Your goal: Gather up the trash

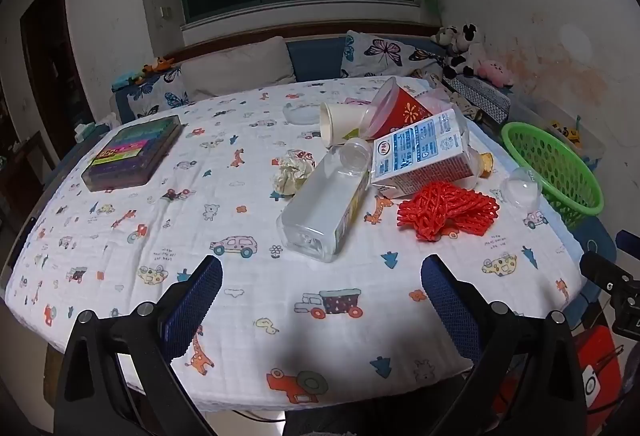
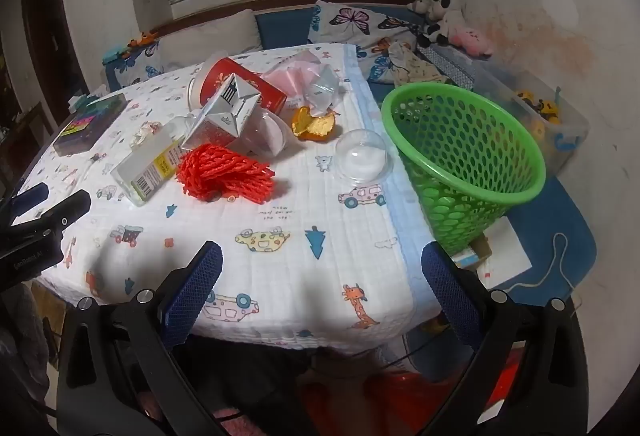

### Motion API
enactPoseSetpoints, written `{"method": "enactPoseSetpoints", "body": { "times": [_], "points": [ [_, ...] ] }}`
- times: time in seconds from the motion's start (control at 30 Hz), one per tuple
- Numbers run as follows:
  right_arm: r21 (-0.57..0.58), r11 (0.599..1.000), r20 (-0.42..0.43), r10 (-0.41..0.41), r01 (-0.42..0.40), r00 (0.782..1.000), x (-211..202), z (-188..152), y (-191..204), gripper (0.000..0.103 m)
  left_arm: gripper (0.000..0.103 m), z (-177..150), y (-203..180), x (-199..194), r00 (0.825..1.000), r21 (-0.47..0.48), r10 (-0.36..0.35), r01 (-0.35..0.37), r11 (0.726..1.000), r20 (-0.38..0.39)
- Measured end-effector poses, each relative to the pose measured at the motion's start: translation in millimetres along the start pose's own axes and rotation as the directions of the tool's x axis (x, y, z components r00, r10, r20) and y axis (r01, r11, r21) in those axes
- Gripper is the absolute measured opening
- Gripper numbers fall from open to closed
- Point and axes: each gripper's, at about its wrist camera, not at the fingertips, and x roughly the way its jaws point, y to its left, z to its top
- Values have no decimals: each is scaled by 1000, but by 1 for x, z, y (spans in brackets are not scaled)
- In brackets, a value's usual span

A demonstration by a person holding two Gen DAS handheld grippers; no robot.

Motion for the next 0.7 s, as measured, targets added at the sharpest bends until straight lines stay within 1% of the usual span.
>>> {"method": "enactPoseSetpoints", "body": {
  "times": [0.47,0.57,0.7],
  "points": [
    [-1,1000,-9,2,-2,1000,1,0,1,99,97,-2,-2,-5,1000,12,5,-5,1000,6],
    [3,1000,-12,4,-4,1000,1,0,0,99,97,-6,-7,2,1000,10,0,0,1000,-1],
    [2,1000,-12,2,-2,1000,1,0,1,99,97,-3,-4,3,1000,3,-5,5,1000,-11]
  ]
}}
